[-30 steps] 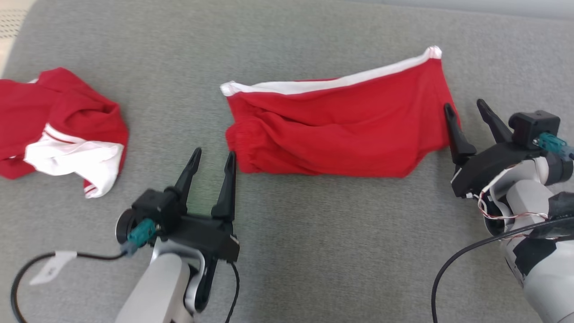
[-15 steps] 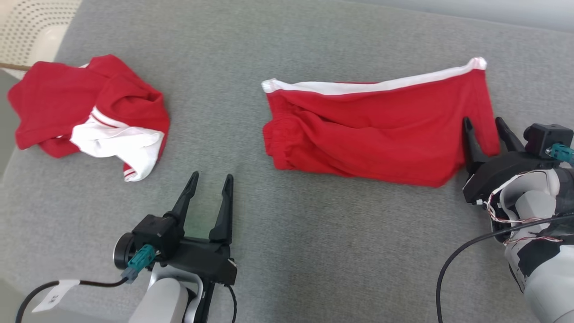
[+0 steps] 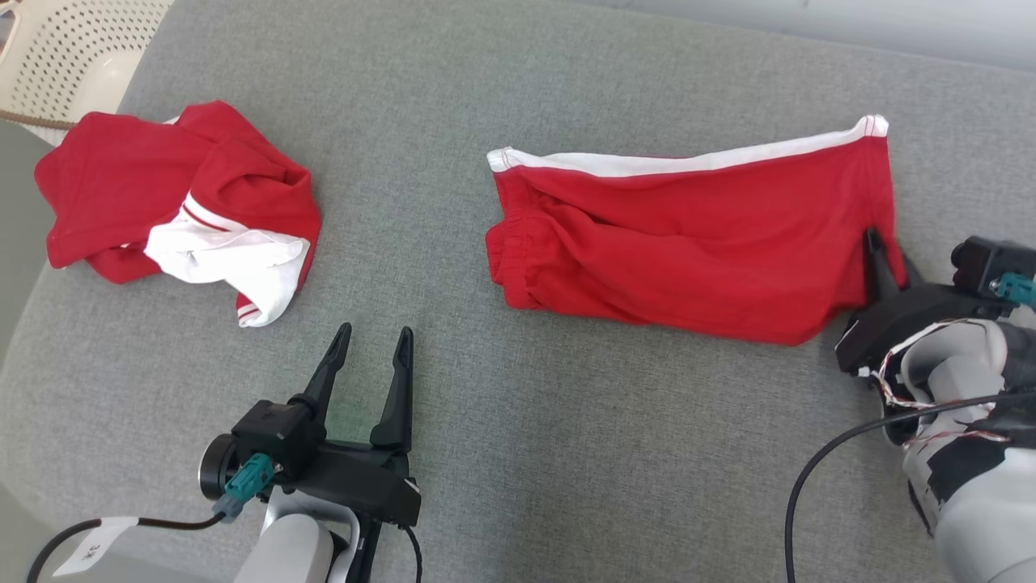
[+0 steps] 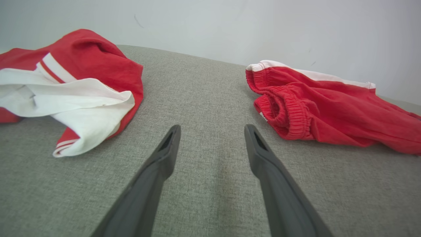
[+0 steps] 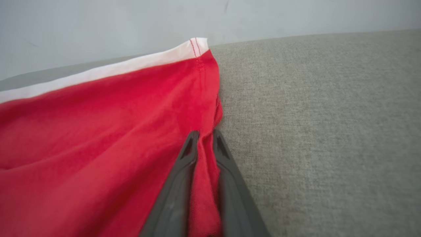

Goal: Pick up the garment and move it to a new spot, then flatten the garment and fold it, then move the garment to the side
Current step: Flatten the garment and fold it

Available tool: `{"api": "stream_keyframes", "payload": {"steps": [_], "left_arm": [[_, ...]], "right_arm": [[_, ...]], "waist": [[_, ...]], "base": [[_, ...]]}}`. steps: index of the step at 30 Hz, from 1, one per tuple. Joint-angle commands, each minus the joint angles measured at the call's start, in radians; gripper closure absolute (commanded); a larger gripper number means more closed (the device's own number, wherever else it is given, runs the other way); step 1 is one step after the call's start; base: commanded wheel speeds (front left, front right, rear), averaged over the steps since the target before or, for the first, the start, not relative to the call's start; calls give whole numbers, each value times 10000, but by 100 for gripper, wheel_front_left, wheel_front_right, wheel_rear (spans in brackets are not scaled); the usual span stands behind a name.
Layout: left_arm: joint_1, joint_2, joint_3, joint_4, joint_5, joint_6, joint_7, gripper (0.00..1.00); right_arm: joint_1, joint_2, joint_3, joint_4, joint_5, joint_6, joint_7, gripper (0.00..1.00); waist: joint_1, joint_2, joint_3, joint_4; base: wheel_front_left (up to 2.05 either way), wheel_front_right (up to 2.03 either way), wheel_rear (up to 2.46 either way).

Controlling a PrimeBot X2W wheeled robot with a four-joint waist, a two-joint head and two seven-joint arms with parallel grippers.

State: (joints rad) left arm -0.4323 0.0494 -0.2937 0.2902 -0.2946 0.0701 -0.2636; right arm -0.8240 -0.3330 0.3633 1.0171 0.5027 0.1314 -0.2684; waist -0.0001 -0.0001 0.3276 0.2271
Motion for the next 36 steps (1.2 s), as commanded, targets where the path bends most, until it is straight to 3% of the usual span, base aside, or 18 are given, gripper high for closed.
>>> {"api": "stream_keyframes", "payload": {"steps": [1,10,21,30,36], "left_arm": [[170,24,55,55,149,-38,-12,0],[620,27,304,316,213,-228,-12,0],[1520,27,554,552,292,-420,-12,0],[1700,27,453,494,173,-491,-12,0],[1676,25,364,538,34,-447,-12,0]], "right_arm": [[506,159,-18,15,103,-16,69,100],[1780,384,-826,-1506,496,-16,40,100],[3313,426,-1024,-2111,615,-16,40,100],[2844,-30,-1007,-2585,-9,-16,39,100],[2364,49,9,-3529,-388,-14,39,100]], "waist": [[1,1,-78,-63],[1,1,-980,-530],[1,1,-2293,-1074],[1,1,-2260,-1136],[1,1,-2198,-1006]], "base": [[0,0,0],[0,0,0],[0,0,0],[0,0,0],[0,0,0]]}}
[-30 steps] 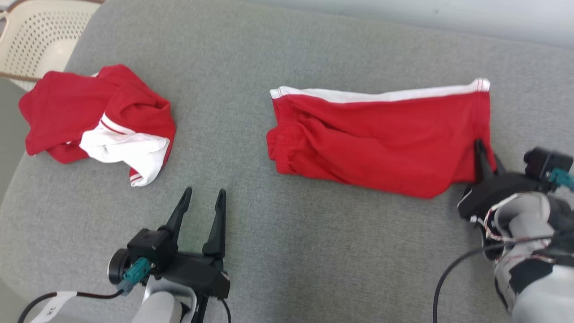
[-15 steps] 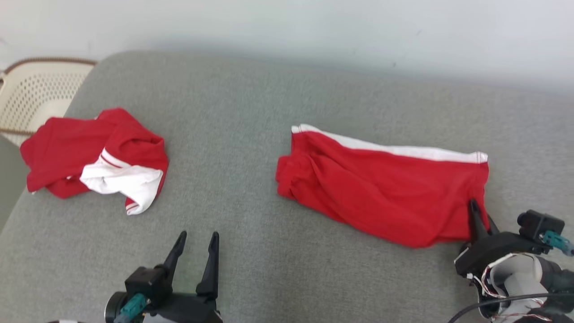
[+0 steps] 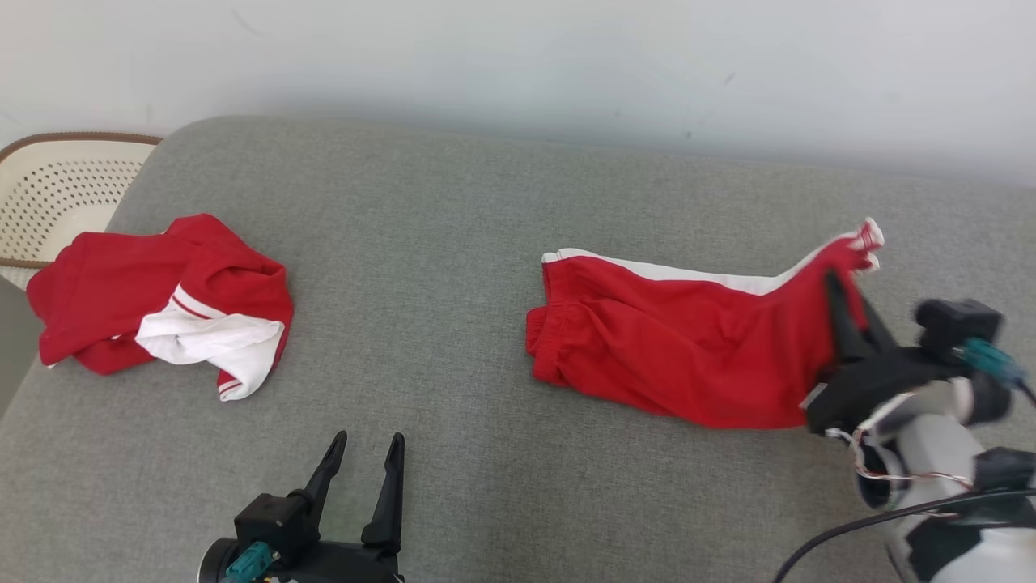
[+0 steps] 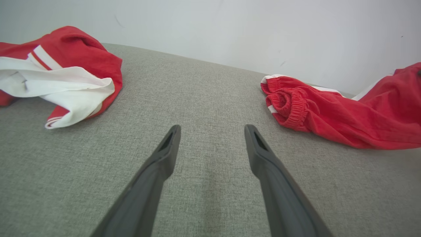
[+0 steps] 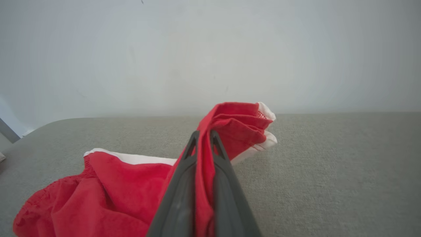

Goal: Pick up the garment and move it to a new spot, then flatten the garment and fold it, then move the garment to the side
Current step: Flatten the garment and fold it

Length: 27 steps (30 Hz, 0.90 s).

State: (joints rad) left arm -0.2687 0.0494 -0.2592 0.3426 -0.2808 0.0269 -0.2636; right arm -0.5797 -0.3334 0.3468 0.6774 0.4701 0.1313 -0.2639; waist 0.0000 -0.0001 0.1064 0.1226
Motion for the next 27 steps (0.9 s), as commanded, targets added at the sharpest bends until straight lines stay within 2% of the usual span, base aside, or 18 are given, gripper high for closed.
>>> {"api": "stream_keyframes", "payload": {"steps": [1,8,15,18,27], "left_arm": [[38,27,18,32,-131,-10,-12,0],[23,25,-22,131,-192,-32,-12,0],[-21,27,-217,112,-438,4,-12,0],[-71,24,-299,79,-515,55,-12,0],[-83,27,-434,41,-630,75,-12,0]], "right_arm": [[-146,84,474,-278,-90,-12,-4,100],[-610,333,3083,-895,249,-12,-4,100],[-1245,601,4965,9,794,-13,-4,100],[-1530,758,5309,434,941,-13,-4,100],[-1940,1187,5482,1381,1189,-13,-5,100]], "waist": [[0,1,20,71],[0,1,42,358],[0,1,144,767],[0,1,209,970],[0,1,375,1418]], "base": [[0,0,0],[0,0,0],[0,0,0],[0,0,0],[0,0,0]]}}
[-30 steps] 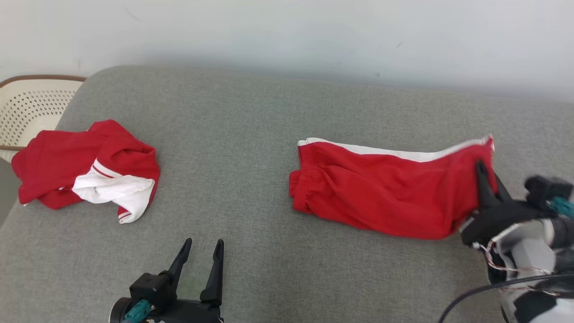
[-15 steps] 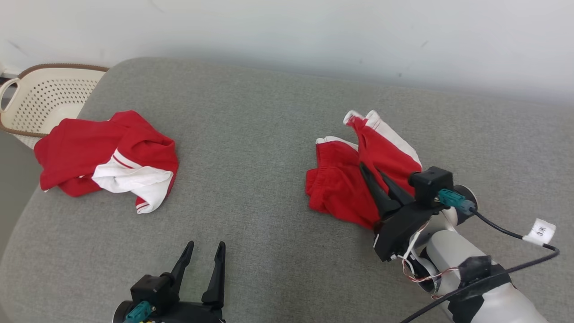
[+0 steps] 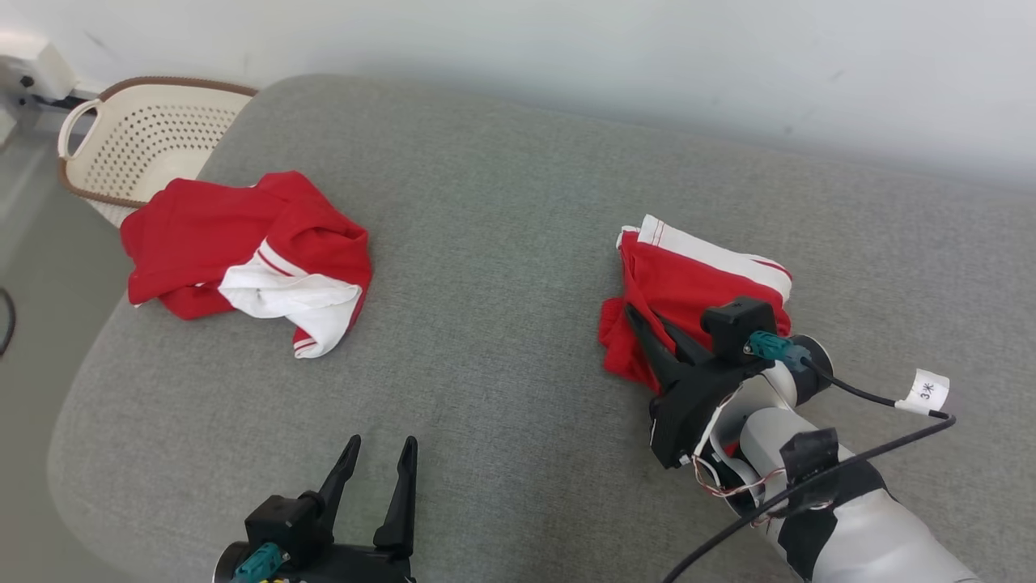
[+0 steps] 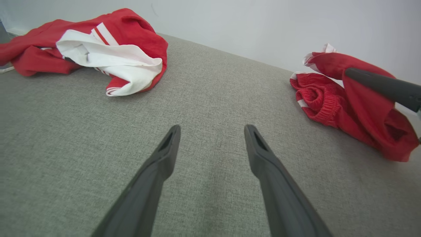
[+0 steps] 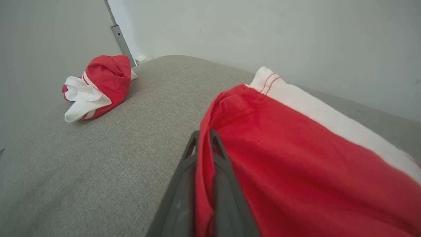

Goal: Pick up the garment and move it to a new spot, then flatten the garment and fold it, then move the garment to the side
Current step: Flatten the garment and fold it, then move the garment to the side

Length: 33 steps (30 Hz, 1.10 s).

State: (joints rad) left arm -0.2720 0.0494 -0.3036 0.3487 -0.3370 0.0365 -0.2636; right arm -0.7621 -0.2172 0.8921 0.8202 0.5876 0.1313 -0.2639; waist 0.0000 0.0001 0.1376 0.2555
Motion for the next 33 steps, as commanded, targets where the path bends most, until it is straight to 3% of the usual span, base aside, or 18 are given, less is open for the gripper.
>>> {"api": "stream_keyframes", "payload": {"steps": [1,3,4,5,6,15,22,33], "left_arm": [[-55,25,-10,-19,-81,-33,-12,0],[-55,25,-15,-18,-92,-20,-12,0],[-43,25,-26,-30,-95,-4,-12,0],[-29,24,-22,-42,-87,16,-12,0],[-15,25,-12,-47,-77,40,-12,0],[86,25,183,-74,32,89,-12,0],[106,27,261,-218,226,154,-12,0],[-30,27,97,-228,357,116,-12,0]], "right_arm": [[-122,49,11,48,24,-13,-4,100],[-143,150,-21,205,141,-13,-4,96],[-178,199,-108,221,218,-13,-4,82],[-225,229,-210,187,260,-13,-5,51],[-232,277,-322,112,325,-13,-4,0],[677,-133,-2099,-1478,375,-13,-3,0],[1875,-592,-3522,-1677,191,-13,-3,0],[2354,-498,-3814,-1038,821,-13,-3,0]], "waist": [[0,-1,86,136],[0,-1,112,193],[0,-1,122,202],[0,-1,133,202],[0,-1,144,192],[0,-1,35,-256],[0,-1,-27,-604],[0,-1,250,-353]], "base": [[0,0,0],[0,0,0],[0,0,0],[0,0,0],[0,0,0],[0,0,0],[0,0,0],[0,0,0]]}}
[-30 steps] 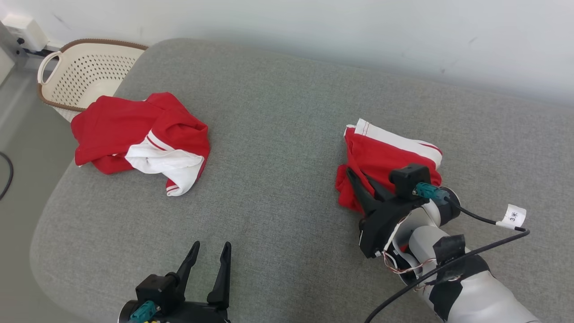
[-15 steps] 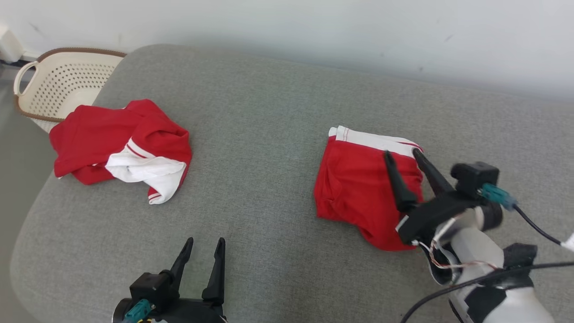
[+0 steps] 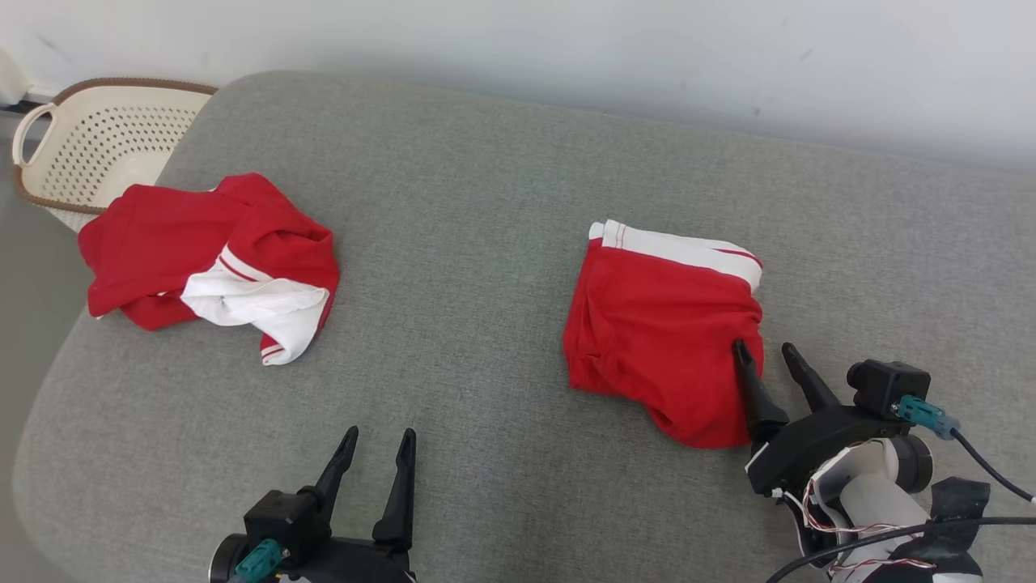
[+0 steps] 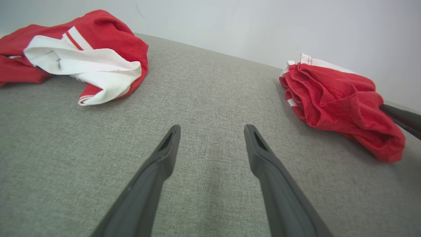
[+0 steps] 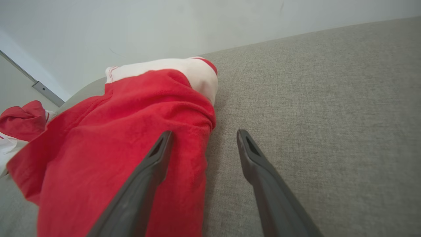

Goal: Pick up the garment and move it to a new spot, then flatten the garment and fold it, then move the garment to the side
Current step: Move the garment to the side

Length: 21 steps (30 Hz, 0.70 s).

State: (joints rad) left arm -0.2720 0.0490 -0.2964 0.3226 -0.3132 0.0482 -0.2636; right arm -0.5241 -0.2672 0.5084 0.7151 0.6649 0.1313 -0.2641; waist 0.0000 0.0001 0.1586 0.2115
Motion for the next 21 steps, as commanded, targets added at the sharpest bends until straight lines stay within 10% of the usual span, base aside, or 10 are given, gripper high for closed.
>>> {"api": "stream_keyframes", "payload": {"steps": [1,9,10,11,12,21], "left_arm": [[-22,29,31,45,126,-7,-12,0],[55,29,47,80,235,-58,-12,0],[68,29,41,75,242,-56,-12,0],[82,29,40,69,249,-57,-12,0],[98,28,37,67,252,-62,-12,0],[356,28,100,110,274,-73,-12,0]], "right_arm": [[-44,22,78,42,137,-13,-1,0],[-72,166,618,512,828,-13,-1,0],[-49,188,773,554,1003,-13,0,18],[-48,182,895,565,1130,-13,0,76],[-45,152,1012,542,1211,-13,0,100],[486,-48,996,30,1870,-13,-1,100]], "waist": [[0,-1,45,128],[0,-1,36,370],[0,-1,25,388],[0,-1,13,398],[0,-1,-14,402],[0,-1,-548,76]], "base": [[0,0,0],[0,0,0],[0,0,0],[0,0,0],[0,0,0],[0,0,0]]}}
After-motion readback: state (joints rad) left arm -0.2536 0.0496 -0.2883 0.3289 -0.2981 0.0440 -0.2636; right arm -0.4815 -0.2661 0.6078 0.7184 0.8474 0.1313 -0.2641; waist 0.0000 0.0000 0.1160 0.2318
